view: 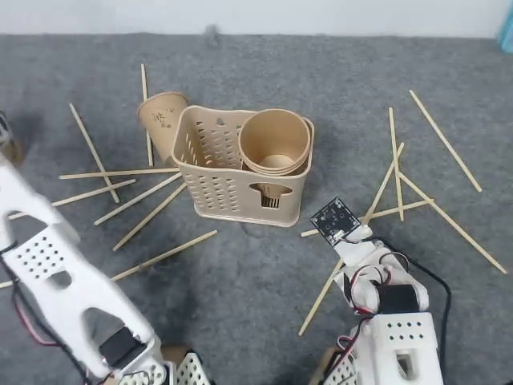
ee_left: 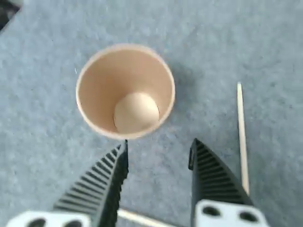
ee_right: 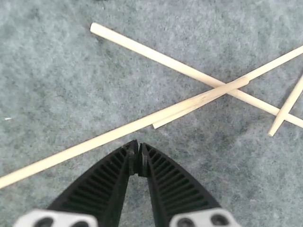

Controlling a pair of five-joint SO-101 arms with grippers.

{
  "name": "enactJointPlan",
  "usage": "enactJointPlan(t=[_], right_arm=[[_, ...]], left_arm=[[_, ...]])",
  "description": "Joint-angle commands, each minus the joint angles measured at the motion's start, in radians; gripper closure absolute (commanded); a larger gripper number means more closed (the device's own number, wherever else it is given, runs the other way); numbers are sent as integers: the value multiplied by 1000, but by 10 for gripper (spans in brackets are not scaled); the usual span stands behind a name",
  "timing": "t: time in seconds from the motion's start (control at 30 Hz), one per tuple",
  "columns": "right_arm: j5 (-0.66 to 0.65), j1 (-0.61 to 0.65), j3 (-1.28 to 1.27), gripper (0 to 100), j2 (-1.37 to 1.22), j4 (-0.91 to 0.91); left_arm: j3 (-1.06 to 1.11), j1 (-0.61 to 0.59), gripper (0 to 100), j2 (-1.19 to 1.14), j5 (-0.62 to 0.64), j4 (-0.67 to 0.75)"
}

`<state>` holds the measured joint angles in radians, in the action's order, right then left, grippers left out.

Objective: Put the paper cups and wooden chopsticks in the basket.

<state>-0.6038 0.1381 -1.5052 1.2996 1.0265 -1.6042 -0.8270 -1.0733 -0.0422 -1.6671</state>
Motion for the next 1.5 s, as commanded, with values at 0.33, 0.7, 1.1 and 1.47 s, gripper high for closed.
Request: enactJointPlan(t=[0.33, 0.7, 1.1, 1.47], right_arm=[[-11, 8, 8, 990, 12, 4], [-11, 8, 8, 990, 12, 4], [-11, 8, 8, 990, 12, 4], [-11, 8, 8, 990, 12, 7]], left_arm=[[166, 37, 797, -100, -63, 315], [157, 38, 986, -155, -60, 319], [-59, 41, 989, 8, -55, -91], [188, -5, 989, 362, 48, -92]])
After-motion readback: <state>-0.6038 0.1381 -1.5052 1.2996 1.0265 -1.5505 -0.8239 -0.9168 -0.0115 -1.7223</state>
